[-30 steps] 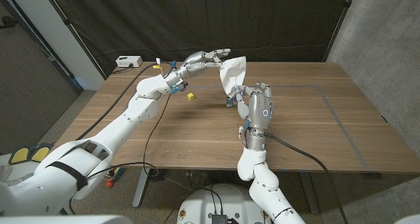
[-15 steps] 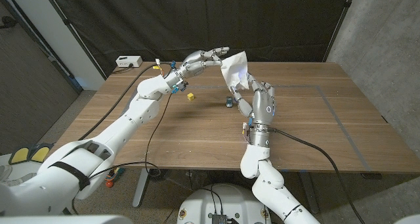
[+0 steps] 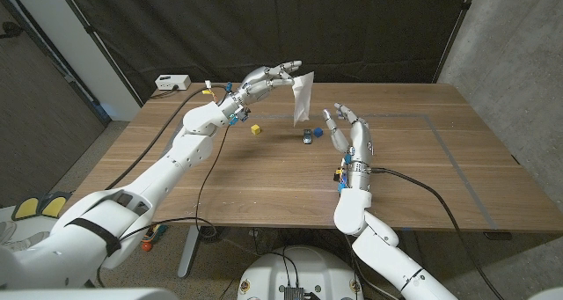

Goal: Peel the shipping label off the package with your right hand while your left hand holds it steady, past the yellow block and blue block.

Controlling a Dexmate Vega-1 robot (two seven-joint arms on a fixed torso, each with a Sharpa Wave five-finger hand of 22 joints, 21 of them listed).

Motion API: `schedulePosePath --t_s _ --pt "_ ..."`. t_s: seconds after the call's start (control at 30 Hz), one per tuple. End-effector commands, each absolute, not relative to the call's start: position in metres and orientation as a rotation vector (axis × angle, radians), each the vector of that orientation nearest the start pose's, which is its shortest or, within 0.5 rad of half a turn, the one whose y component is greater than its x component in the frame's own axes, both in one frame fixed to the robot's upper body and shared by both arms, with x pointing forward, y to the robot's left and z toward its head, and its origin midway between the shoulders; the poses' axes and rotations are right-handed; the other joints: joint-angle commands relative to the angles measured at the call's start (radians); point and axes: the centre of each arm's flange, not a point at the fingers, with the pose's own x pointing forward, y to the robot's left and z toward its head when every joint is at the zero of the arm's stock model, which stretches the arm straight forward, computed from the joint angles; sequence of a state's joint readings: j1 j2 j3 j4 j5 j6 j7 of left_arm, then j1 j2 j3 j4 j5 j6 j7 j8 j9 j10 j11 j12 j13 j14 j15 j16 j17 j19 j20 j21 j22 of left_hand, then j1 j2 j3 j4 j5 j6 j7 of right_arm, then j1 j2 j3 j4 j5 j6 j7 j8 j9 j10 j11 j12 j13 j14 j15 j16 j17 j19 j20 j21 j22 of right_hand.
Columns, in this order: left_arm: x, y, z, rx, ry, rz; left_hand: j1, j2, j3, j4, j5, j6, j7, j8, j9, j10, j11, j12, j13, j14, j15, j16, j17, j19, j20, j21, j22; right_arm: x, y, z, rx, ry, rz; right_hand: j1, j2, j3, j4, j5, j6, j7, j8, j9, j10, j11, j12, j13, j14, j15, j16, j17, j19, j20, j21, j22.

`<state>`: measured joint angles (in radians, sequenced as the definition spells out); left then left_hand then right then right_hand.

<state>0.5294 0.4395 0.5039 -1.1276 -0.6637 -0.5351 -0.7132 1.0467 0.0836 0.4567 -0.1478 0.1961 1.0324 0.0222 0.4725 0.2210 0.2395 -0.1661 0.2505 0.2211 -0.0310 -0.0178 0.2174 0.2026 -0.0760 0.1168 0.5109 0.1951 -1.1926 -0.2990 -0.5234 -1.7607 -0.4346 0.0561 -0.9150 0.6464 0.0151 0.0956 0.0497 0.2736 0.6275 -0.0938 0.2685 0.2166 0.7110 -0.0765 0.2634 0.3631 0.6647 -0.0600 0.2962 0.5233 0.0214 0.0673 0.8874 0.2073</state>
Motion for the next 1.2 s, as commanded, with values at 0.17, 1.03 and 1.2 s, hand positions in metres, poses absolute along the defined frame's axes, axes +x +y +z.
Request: schedulePosePath --t_s 0.17,1.03,1.2 --pt "0.620 0.184 0.090 0.325 -0.927 -0.839 0.019 0.018 0.010 -0.002 0.007 0.007 0.003 0.060 0.091 0.005 0.003 0.002 0.006 -0.011 0.002 -0.006 0.004 -0.005 -0.006 0.004 0.003 0.492 -0.136 -0.074 -0.124 -0.959 -0.410 0.108 0.032 0.026 -0.095 -0.034 0.145 0.010 0.039 0.006 0.177 -0.033 0.085 0.052 0.111 -0.151 0.183 0.131 0.045 -0.010 0.046 0.017" --pt "0.615 0.140 0.096 0.460 -0.924 -0.958 0.019 0.016 0.015 0.000 0.009 0.002 -0.014 0.073 0.118 -0.011 0.015 -0.006 0.010 -0.040 0.009 -0.012 0.007 -0.022 -0.015 -0.003 0.003 0.477 -0.111 -0.057 -0.282 -0.915 -0.452 0.124 -0.010 -0.023 -0.151 -0.034 0.341 0.029 0.053 0.001 0.312 -0.026 0.212 0.166 0.122 -0.147 0.445 0.393 -0.001 0.007 0.136 0.091" --pt "0.613 0.134 0.096 0.467 -0.926 -0.974 0.019 0.016 0.016 0.001 0.009 0.005 -0.009 0.077 0.124 -0.011 0.012 -0.006 0.011 -0.043 0.011 -0.011 0.008 -0.024 -0.016 -0.004 0.003 0.476 -0.108 -0.057 -0.302 -0.918 -0.468 0.127 -0.010 -0.024 -0.154 -0.032 0.347 0.031 0.053 0.004 0.319 -0.025 0.221 0.174 0.121 -0.147 0.452 0.396 -0.008 0.010 0.141 0.096"
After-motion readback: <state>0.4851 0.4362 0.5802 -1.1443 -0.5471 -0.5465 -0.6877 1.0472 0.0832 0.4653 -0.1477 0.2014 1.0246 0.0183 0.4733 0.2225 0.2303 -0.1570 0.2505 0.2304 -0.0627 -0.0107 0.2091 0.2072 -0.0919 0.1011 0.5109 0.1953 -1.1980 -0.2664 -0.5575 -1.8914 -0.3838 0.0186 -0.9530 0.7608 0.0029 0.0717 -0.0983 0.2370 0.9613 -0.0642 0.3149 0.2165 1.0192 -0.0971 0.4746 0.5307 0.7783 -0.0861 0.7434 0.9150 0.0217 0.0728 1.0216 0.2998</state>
